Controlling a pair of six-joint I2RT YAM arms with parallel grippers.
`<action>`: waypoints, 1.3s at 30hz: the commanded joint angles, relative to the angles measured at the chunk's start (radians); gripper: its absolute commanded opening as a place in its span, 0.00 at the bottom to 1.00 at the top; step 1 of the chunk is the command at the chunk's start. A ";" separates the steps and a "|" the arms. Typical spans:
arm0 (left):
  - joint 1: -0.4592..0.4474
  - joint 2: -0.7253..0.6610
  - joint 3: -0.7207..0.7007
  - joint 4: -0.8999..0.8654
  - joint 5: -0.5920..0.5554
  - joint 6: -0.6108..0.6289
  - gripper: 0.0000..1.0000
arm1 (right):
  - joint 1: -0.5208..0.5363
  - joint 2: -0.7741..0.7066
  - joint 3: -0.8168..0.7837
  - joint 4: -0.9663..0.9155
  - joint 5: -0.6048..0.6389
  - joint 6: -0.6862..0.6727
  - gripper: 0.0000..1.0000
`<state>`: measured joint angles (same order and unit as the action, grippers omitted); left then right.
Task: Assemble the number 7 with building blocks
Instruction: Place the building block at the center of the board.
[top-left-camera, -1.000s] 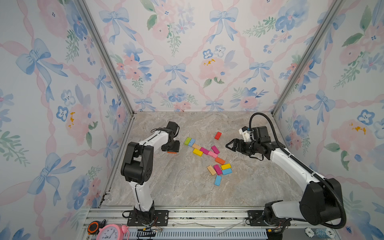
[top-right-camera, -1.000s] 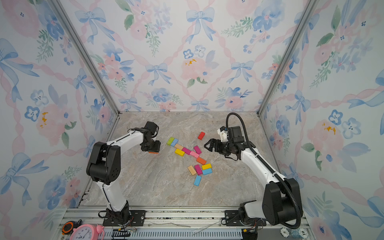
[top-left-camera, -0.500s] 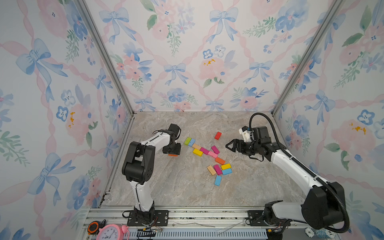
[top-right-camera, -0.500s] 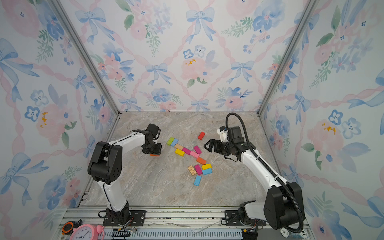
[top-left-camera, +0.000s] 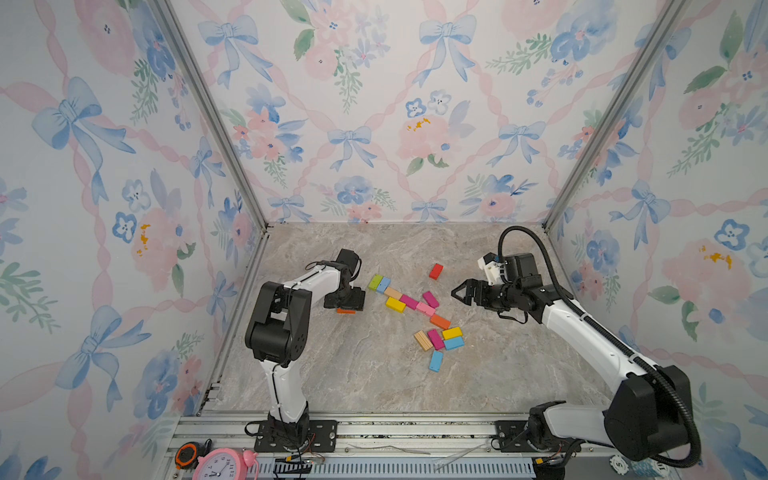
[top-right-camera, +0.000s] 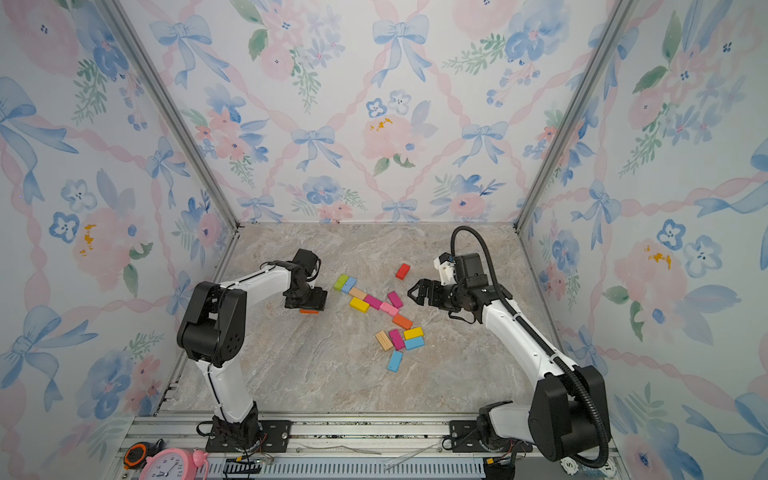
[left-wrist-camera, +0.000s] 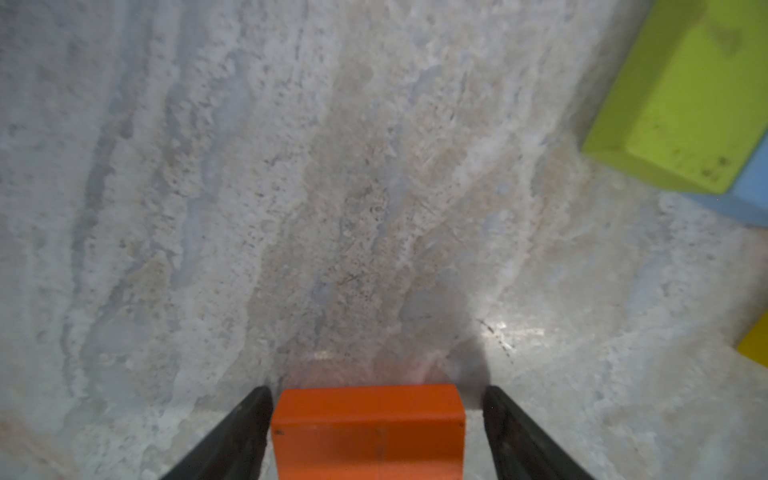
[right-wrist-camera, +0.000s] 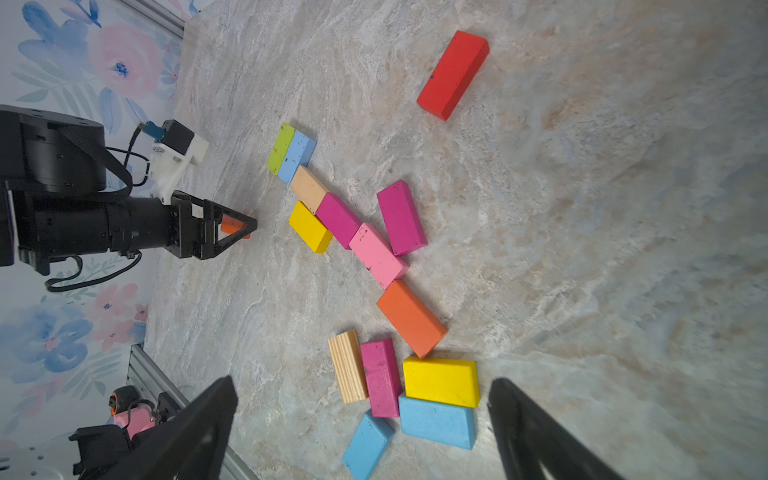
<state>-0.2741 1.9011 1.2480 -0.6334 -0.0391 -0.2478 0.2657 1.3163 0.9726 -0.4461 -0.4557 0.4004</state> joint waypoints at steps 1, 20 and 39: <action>0.001 -0.015 -0.006 -0.012 0.026 -0.007 0.87 | 0.012 -0.017 0.002 -0.020 0.008 -0.014 0.97; -0.056 0.003 0.155 -0.026 0.104 -0.010 0.92 | 0.013 -0.025 -0.011 -0.011 0.002 -0.018 0.96; -0.081 0.161 0.274 -0.076 0.001 0.002 0.84 | 0.013 -0.026 -0.022 -0.013 0.011 -0.034 0.96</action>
<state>-0.3637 2.0563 1.5192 -0.6815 -0.0113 -0.2512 0.2657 1.3006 0.9607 -0.4465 -0.4553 0.3809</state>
